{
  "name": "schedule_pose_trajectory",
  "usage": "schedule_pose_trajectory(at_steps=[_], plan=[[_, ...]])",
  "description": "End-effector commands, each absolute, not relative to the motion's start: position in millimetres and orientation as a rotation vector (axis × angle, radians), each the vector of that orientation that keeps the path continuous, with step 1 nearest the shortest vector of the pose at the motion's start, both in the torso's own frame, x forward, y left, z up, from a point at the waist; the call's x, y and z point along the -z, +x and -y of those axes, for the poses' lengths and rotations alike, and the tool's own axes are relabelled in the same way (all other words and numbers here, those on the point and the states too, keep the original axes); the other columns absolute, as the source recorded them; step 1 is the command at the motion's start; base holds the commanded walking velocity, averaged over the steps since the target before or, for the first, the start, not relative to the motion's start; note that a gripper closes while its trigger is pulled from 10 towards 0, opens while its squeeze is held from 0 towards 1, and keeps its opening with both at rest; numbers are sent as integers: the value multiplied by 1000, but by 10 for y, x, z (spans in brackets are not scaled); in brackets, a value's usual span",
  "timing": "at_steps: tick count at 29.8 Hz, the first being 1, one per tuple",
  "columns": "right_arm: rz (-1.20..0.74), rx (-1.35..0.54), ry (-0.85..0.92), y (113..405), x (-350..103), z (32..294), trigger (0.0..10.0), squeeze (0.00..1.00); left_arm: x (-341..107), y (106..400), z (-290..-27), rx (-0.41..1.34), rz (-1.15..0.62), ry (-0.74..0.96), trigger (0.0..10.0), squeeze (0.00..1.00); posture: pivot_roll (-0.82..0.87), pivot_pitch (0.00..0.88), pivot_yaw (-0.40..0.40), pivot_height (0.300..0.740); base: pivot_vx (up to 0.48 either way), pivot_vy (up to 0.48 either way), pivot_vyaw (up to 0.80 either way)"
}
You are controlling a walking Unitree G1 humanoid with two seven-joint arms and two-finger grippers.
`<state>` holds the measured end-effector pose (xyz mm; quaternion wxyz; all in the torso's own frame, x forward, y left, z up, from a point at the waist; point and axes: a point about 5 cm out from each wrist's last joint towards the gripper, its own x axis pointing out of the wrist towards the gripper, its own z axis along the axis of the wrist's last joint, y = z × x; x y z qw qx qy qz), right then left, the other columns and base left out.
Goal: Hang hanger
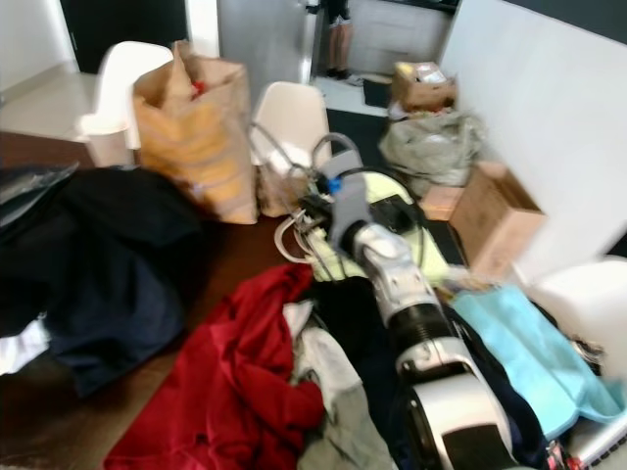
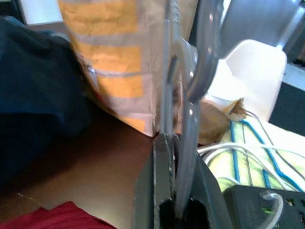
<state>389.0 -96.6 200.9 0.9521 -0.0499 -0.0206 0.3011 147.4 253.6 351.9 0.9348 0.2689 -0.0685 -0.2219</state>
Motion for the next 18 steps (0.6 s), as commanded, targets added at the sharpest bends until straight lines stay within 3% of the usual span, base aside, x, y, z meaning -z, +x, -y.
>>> schedule_pose_trajectory(at_steps=[1,2,5,6,8,9,10,18], plan=[[26,-612,-106,3885,-1974,968,10000,0,-3392,1339,-2636,396,-51,687,10000,525,231,0,-147,740,0,0,0],[23,-614,-110,3884,-1969,971,10000,0,-3275,1253,-2800,301,-210,761,10000,149,232,0,-149,740,0,0,0],[21,-616,-113,3883,-1966,973,10000,0,-3212,1168,-2898,242,-333,818,10000,149,232,0,-149,740,0,0,0],[20,-615,-115,3885,-1965,980,10000,0,-3254,1098,-3095,96,-428,948,10000,0,237,0,-152,740,0,0,0],[19,-614,-116,3891,-1970,986,10000,0,-3424,1072,-3283,-62,-450,1089,10000,0,239,0,-153,740,0,0,0],[19,-614,-116,3891,-1970,986,10000,0,-3424,1072,-3283,-62,-450,1089,10000,0,239,0,-153,740,0,0,0],[20,-616,-118,3894,-1977,970,10000,0,-3541,1145,-3317,-113,-405,1201,10000,0,238,0,-153,740,0,0,0],[19,-624,-125,3888,-1973,951,10000,0,-3662,1370,-3265,-117,-269,1409,10000,0,231,0,-158,740,0,0,0]])
